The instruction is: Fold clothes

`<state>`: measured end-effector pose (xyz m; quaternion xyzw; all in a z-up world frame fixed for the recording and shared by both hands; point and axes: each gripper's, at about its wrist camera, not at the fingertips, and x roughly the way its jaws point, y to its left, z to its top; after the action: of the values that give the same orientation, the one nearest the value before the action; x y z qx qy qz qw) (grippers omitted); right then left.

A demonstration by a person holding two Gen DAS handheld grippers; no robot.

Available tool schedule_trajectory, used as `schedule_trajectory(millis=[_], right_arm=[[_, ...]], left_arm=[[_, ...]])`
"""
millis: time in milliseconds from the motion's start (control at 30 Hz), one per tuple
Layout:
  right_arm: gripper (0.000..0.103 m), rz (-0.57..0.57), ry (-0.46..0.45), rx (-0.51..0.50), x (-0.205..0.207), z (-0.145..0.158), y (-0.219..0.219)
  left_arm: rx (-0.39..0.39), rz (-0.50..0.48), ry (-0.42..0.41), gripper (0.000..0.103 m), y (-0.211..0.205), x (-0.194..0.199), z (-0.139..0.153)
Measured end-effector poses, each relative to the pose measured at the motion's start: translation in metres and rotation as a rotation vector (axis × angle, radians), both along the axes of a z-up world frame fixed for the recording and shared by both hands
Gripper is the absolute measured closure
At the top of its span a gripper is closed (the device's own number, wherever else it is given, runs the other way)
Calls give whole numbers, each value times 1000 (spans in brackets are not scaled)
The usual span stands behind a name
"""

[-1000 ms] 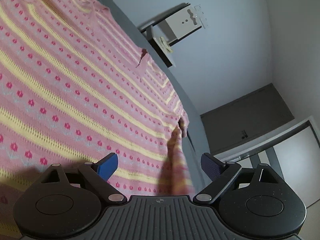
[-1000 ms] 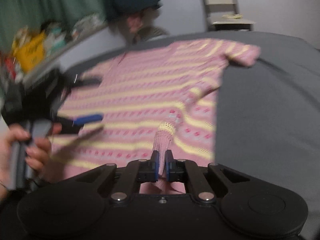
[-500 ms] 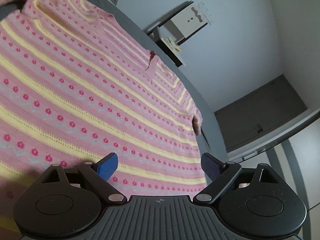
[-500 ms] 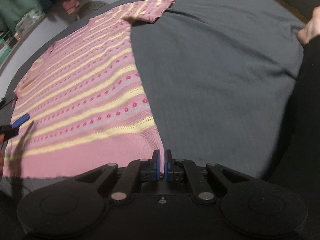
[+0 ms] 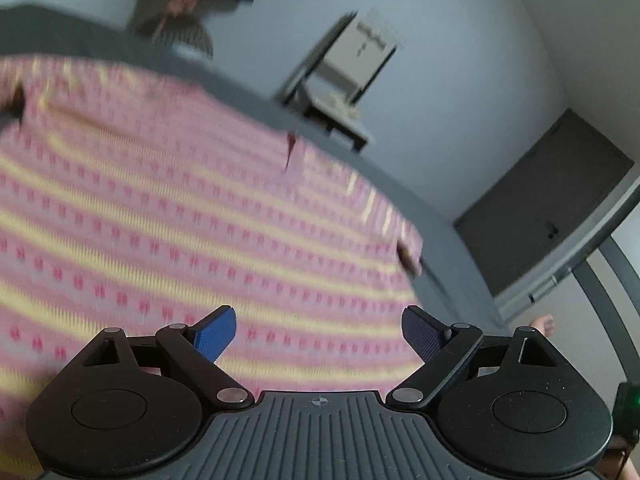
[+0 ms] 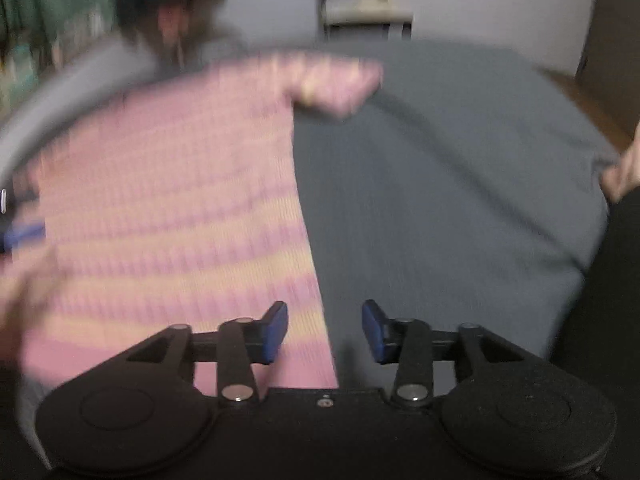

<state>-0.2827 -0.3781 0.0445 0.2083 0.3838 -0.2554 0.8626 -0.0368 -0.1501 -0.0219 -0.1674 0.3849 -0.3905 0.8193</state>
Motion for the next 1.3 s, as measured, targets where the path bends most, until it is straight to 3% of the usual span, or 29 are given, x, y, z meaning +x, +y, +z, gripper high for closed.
schedule_trajectory(millis=[133,233,367,500,567,700,767,867,933,1033,1133,1233,1300], right_arm=[[58,-118,-276,176,52,-12,-66],[58,-214,-381,318,95,-30,-131],[58,-321,-363,238,147,-34,-213],[58,-310,-294,84,193,-29,-259],[58,-324,-314,87,208,-35,-271],[59,-326,-277,81,233,-52,-278],[62,-311,-230,61,243,-61,-277],[74,-281,-181,-12,255,-68,-269],[95,-239,-177,-35,257,-65,-265],[97,-190,-224,-64,257,-45,-253],[97,-81,-355,-85,249,-9,-218],[97,96,-447,-124,245,22,-165],[97,236,-443,-159,250,31,-116]], left_arm=[[27,4,-95,13,-16,21,25],[-6,46,-69,13,-11,51,21],[-32,92,-50,13,7,71,-8],[-37,111,-35,13,13,80,-34],[-74,121,-26,13,14,83,-41],[-123,89,-28,13,14,85,-45],[-109,85,-79,13,12,80,-41],[-88,56,-133,13,9,74,-37],[-79,35,-144,13,6,71,-36],[-58,19,-155,13,3,66,-33],[-74,20,-147,13,3,68,-31],[-94,28,-137,13,4,68,-31],[-104,35,-139,13,6,68,-29]])
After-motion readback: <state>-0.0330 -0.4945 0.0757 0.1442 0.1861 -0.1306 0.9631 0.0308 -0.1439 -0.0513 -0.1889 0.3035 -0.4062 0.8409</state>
